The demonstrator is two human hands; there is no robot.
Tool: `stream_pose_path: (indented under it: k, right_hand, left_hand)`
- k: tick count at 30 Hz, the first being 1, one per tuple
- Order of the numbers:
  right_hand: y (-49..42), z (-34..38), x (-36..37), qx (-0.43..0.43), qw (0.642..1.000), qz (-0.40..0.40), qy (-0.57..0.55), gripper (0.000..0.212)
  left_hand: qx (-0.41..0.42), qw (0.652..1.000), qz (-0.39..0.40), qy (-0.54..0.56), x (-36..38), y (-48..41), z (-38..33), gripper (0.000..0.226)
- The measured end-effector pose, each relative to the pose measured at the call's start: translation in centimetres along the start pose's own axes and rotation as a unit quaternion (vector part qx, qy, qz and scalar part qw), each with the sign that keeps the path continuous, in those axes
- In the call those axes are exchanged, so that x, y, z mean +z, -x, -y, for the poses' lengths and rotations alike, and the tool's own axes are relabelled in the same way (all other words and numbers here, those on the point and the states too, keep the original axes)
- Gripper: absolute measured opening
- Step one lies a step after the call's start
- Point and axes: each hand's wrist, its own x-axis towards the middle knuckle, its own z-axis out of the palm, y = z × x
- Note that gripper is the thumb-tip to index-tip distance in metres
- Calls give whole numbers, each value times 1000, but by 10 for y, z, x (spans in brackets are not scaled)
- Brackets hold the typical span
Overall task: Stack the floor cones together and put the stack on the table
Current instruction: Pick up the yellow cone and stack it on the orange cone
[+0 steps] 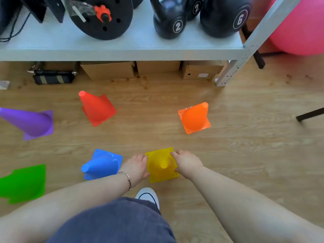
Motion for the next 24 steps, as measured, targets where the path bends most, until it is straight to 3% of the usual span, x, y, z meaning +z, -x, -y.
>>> stream_pose_path:
  k: [6,12,16,24]
  right_hand:
    - [-12,3,1,-7,1000,12,13,60]
    - [-22,-2,11,4,995,53,-84,87]
    - [-17,-11,0,-2,989,15,-150,85]
    - [0,-40,-76,-21,963,-91,-252,82]
  left_hand:
    - [-54,993,26,100,11,-15,-18,58]
    - [-101,967,13,235,16,-27,-23,73]
    - [-93,959,-27,266,-4,-26,-19,70]
    - [-45,967,-117,222,-108,-29,-25,63]
